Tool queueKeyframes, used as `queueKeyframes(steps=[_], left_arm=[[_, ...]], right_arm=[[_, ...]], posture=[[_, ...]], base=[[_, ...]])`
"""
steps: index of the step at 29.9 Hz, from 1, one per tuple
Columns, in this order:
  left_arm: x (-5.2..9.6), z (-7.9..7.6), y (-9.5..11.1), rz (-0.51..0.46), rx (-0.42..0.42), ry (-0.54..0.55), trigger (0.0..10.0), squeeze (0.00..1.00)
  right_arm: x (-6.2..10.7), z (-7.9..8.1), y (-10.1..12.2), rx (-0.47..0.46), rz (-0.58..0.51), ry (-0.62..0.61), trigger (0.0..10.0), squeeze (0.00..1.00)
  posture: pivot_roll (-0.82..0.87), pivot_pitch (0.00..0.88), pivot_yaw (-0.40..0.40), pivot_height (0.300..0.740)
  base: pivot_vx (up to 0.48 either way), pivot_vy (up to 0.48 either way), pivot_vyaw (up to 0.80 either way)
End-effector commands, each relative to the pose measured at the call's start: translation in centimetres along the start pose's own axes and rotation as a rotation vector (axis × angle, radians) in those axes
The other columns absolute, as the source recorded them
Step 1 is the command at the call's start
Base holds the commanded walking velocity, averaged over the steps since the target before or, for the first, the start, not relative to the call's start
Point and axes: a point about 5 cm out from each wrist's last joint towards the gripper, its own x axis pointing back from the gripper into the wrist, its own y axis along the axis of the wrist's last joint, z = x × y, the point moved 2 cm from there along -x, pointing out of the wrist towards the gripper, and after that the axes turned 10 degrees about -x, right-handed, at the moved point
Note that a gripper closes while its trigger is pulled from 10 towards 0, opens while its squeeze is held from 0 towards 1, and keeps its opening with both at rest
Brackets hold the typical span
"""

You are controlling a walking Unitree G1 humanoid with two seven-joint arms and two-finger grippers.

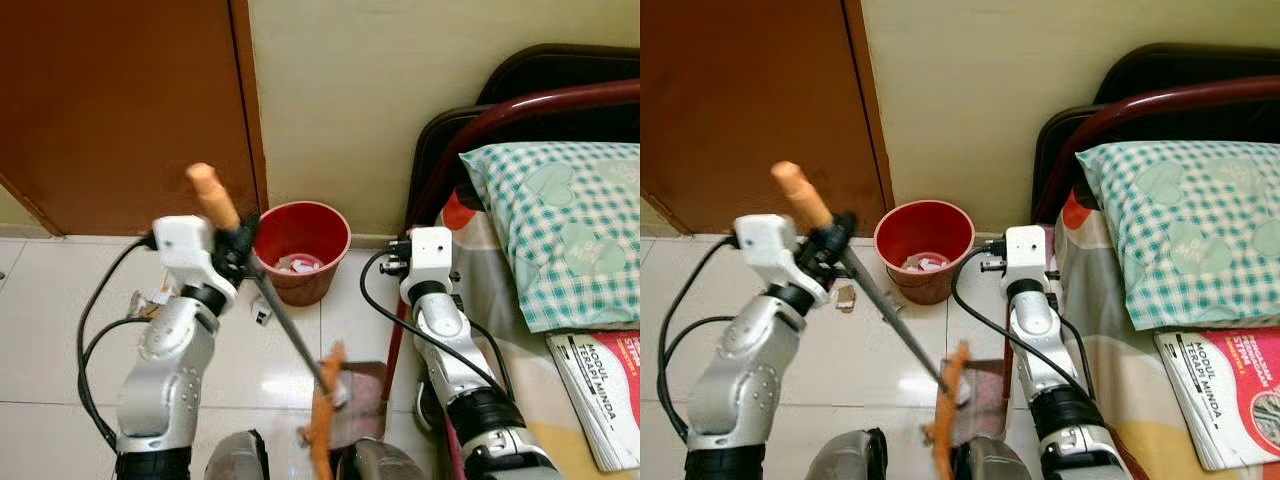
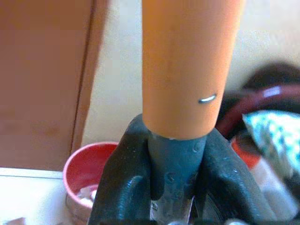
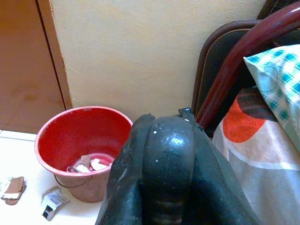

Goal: Sweep floor

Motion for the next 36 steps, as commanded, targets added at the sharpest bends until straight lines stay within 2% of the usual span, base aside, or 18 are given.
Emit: queueKeyframes(steps=[1, 5, 7, 10, 11, 12, 15, 20, 21, 23, 25, 28, 29, 30, 34, 36], left_arm=[[-0.2, 0.1, 0.8, -0.042, 0.032, 0.015, 10.0, 0.00], [-0.3, 1.5, 1.2, -0.053, 0.021, 0.068, 10.0, 0.00], [-0.2, 1.9, 1.3, -0.057, 0.018, 0.085, 10.0, 0.00], [-0.2, 3.4, 2.3, -0.086, -0.014, 0.160, 10.0, 0.00], [-0.2, 3.8, 2.7, -0.096, -0.034, 0.170, 10.0, 0.00], [-0.1, 4.5, 3.7, -0.122, -0.094, 0.181, 10.0, 0.00], [0.1, 5.7, 5.3, -0.155, -0.165, 0.196, 10.0, 0.00], [0.6, 7.2, 5.8, -0.149, -0.226, 0.224, 10.0, 0.00], [1.3, 8.0, 5.0, -0.114, -0.281, 0.243, 10.0, 0.00], [1.9, 8.4, 4.3, -0.078, -0.325, 0.248, 10.0, 0.00], [2.4, 8.3, 3.4, -0.042, -0.386, 0.237, 10.0, 0.00], [3.1, 7.6, 1.5, 0.012, -0.424, 0.199, 10.0, 0.00], [3.1, 7.6, 1.5, 0.012, -0.424, 0.199, 10.0, 0.00], [3.4, 7.4, 0.6, 0.036, -0.444, 0.191, 10.0, 0.00], [4.4, 7.2, -2.1, 0.129, -0.585, 0.162, 10.0, 0.00], [4.8, 7.2, -2.8, 0.149, -0.597, 0.160, 10.0, 0.00]], right_arm=[[0.0, 0.4, -0.6, -0.013, 0.034, 0.012, 10.0, 0.00], [0.0, 1.1, -0.7, -0.018, 0.036, 0.031, 10.0, 0.00], [0.0, 1.1, -0.7, -0.019, 0.035, 0.032, 10.0, 0.00], [0.0, 0.7, -0.7, -0.024, 0.033, 0.027, 10.0, 0.00], [0.0, 0.6, -0.7, -0.024, 0.033, 0.025, 10.0, 0.00], [0.0, 0.2, -0.6, -0.024, 0.028, 0.016, 10.0, 0.00], [0.0, -0.5, -0.4, -0.022, 0.018, 0.004, 10.0, 0.00], [0.0, -1.0, 0.1, -0.039, -0.006, 0.004, 10.0, 0.00], [0.0, -1.4, 0.5, -0.056, -0.014, 0.005, 10.0, 0.00], [0.1, -1.8, 1.0, -0.074, -0.026, 0.009, 10.0, 0.00], [0.2, -2.3, 1.6, -0.090, -0.041, 0.002, 10.0, 0.00], [0.4, -2.9, 3.0, -0.137, -0.078, 0.011, 10.0, 0.00], [0.4, -2.9, 3.0, -0.137, -0.078, 0.011, 10.0, 0.00], [0.6, -3.0, 3.6, -0.160, -0.099, 0.022, 10.0, 0.00], [1.3, -2.5, 5.9, -0.210, -0.171, 0.088, 10.0, 0.00], [1.5, -2.2, 6.6, -0.227, -0.190, 0.105, 10.0, 0.00]], posture=[[0.08, 0.154, -0.070, 0.740], [0.08, 0.155, -0.072, 0.740], [0.08, 0.155, -0.072, 0.740], [0.08, 0.155, -0.073, 0.740], [0.08, 0.155, -0.073, 0.740], [0.08, 0.155, -0.073, 0.740], [0.08, 0.155, -0.073, 0.740], [0.09, 0.152, -0.075, 0.740], [0.09, 0.150, -0.072, 0.740], [0.09, 0.150, -0.072, 0.740], [0.09, 0.150, -0.072, 0.740], [0.09, 0.146, -0.076, 0.740], [0.09, 0.146, -0.076, 0.740], [0.08, 0.144, -0.077, 0.740], [0.07, 0.135, -0.073, 0.740], [0.07, 0.127, -0.069, 0.740]], base=[[0.000, 0.000, 0.00], [0.000, 0.000, 0.00], [0.000, 0.000, 0.00], [0.000, 0.000, 0.00], [0.000, 0.000, 0.00], [0.000, 0.000, 0.00], [0.000, 0.000, 0.00], [0.000, 0.000, 0.00], [0.000, 0.000, 0.00], [0.000, 0.000, 0.00], [0.000, 0.000, 0.00], [0.000, 0.000, 0.00], [0.000, 0.000, 0.00], [0.000, 0.000, 0.00], [0.000, 0.000, 0.00], [0.000, 0.000, 0.00]])
